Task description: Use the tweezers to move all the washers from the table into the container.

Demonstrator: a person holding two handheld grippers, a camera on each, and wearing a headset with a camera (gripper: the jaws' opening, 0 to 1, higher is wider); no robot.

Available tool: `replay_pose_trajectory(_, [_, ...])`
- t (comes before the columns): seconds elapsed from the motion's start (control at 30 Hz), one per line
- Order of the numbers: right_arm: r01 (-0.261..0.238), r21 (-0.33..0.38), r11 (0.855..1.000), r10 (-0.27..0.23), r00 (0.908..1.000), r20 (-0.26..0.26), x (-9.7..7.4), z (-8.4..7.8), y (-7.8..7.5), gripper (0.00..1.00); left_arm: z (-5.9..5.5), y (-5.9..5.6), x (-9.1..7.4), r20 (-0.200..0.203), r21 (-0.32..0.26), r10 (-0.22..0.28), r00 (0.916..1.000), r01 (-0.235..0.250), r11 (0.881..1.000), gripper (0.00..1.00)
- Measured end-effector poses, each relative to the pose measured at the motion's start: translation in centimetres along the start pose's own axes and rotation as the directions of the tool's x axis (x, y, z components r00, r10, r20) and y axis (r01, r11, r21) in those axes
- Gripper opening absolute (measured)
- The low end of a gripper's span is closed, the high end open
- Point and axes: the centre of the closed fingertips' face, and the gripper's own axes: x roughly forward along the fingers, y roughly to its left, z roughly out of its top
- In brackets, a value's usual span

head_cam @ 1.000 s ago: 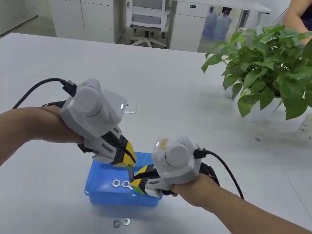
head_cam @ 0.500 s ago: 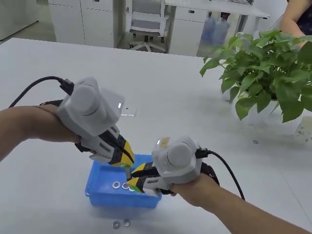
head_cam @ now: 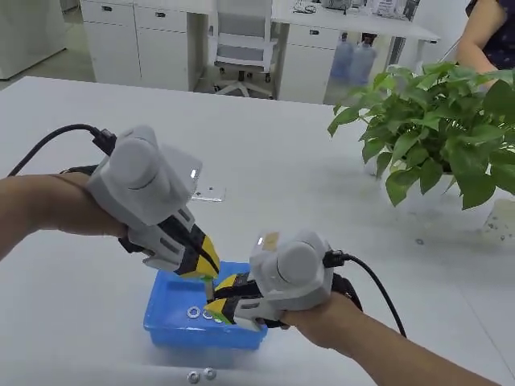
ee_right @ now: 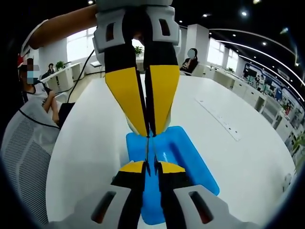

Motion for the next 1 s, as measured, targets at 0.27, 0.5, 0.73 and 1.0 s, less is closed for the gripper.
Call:
replay_pose_trajectory(0.27, [0.0,-0.026,1.0,0.0,1.0,-0.003,-0.6,0.3,0.9,0.12,0.5,-1.1,-0.4,-0.003,0.015,0.0,1.0,0.0,1.0,0.05])
replay_pose_trajectory(0.5, [-0.002,-0.031,1.0,0.001,1.0,-0.005,-0.9,0.2,1.7,0.12,0.8,-2.0,-0.4,0.004,0.023,-0.003,1.0,0.003,1.0,0.05])
replay_pose_trajectory(0.73, [0.008,-0.029,1.0,-0.008,1.0,0.001,-1.2,0.2,2.1,0.11,1.0,-2.7,-0.3,0.015,0.031,-0.011,0.9998,0.01,0.999,0.05])
replay_pose_trajectory(1.0, [0.023,-0.041,0.999,-0.022,0.9996,0.016,-2.0,0.9,2.3,0.11,1.8,-2.6,-0.9,0.021,0.042,0.007,0.9998,-0.008,0.999,0.05])
